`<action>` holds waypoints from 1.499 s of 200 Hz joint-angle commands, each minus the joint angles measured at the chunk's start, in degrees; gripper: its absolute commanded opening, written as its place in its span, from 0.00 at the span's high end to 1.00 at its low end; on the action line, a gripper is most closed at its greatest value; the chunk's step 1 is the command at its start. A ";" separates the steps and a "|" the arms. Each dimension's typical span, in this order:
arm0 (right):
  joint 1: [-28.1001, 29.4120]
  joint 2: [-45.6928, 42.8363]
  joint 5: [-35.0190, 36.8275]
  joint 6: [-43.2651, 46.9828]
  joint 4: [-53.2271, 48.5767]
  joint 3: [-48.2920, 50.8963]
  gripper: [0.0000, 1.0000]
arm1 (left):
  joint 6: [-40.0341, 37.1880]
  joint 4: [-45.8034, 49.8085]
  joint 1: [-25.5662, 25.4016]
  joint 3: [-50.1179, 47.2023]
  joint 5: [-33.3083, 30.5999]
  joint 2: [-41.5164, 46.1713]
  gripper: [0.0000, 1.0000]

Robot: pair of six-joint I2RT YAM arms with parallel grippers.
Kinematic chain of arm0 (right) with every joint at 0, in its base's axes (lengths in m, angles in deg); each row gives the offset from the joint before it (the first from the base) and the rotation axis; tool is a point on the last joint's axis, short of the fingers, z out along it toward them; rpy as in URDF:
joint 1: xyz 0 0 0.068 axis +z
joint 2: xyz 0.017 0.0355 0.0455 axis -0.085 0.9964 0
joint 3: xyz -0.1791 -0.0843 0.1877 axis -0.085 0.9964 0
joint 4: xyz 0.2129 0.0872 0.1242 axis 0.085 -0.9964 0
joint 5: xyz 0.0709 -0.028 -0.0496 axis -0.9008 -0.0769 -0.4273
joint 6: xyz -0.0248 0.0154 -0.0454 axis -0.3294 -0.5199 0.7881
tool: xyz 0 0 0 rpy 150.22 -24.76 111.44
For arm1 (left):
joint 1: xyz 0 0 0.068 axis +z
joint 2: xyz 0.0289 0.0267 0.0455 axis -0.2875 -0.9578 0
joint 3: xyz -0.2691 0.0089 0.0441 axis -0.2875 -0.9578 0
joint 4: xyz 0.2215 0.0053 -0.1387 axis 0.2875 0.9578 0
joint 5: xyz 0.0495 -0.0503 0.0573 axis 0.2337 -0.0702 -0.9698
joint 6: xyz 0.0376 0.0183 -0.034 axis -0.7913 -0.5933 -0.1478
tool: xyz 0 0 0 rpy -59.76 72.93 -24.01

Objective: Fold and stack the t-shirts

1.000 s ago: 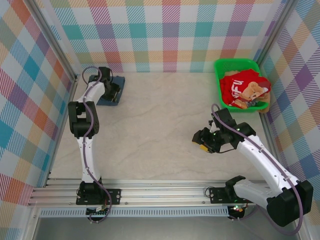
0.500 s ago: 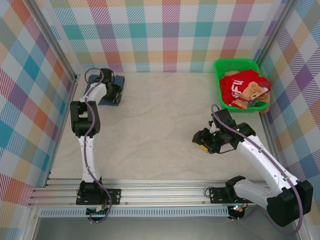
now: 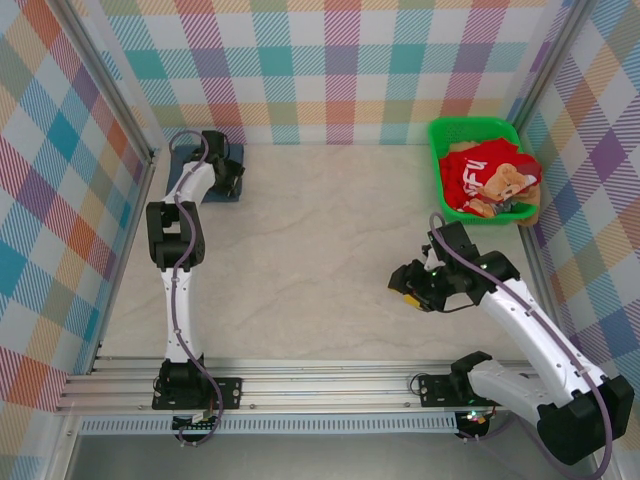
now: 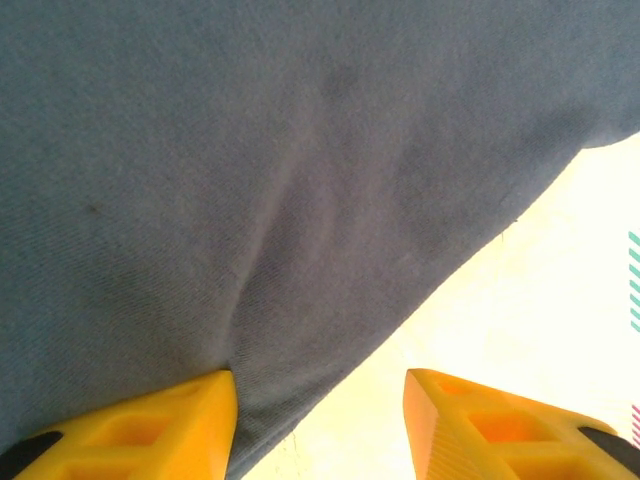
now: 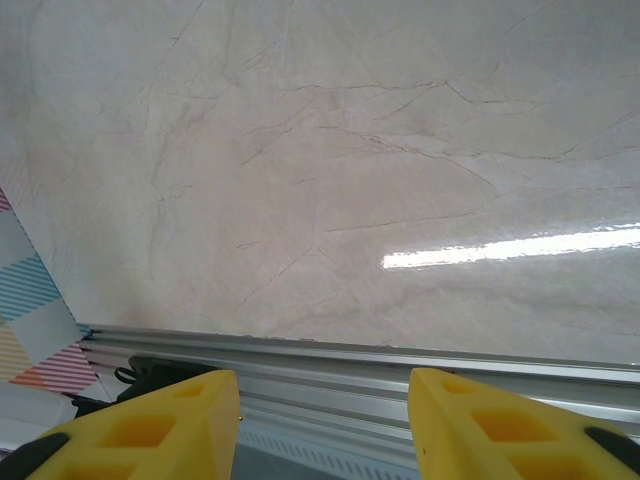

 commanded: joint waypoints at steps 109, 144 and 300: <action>-0.65 -9.58 9.35 9.92 26.93 -8.70 0.00 | -16.55 7.82 -3.38 -31.83 -10.28 57.48 0.00; -1.09 -2.67 4.41 13.43 19.63 -19.04 0.00 | -23.08 9.05 -4.13 -49.66 -15.31 77.83 0.00; -10.43 -10.37 44.50 46.40 63.82 37.71 0.00 | -51.12 -58.63 -9.34 -106.02 -29.88 80.22 0.00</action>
